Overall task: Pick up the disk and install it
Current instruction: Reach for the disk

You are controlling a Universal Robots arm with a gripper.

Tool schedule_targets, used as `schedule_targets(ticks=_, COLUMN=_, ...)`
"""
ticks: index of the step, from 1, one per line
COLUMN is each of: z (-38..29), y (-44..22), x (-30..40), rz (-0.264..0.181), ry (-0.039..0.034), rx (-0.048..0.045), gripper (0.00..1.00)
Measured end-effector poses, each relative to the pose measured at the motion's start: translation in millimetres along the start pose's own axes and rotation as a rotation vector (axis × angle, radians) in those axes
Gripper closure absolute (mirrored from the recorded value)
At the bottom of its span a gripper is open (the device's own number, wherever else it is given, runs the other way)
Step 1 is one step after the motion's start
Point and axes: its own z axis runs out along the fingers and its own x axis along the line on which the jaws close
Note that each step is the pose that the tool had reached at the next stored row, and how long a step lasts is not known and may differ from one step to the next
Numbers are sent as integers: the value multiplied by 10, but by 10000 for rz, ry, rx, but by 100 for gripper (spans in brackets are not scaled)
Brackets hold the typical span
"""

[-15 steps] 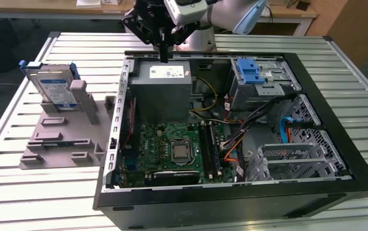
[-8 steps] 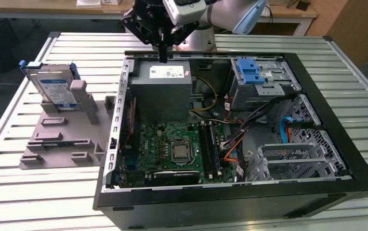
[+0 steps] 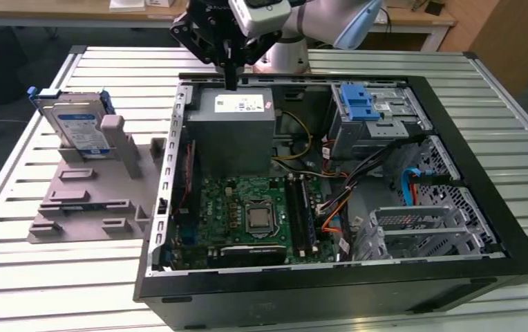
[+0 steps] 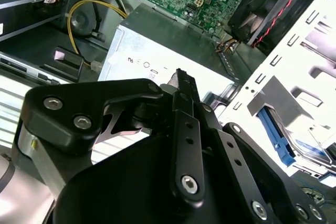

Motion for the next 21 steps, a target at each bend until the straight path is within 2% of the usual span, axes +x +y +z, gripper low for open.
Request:
schedule_targets(ticks=8, z=0, y=2, x=84, rz=0, ry=0, rx=0, gripper=89)
schedule_targets(ticks=21, z=2, y=3, x=179, rz=0, ry=1, rx=1, gripper=89)
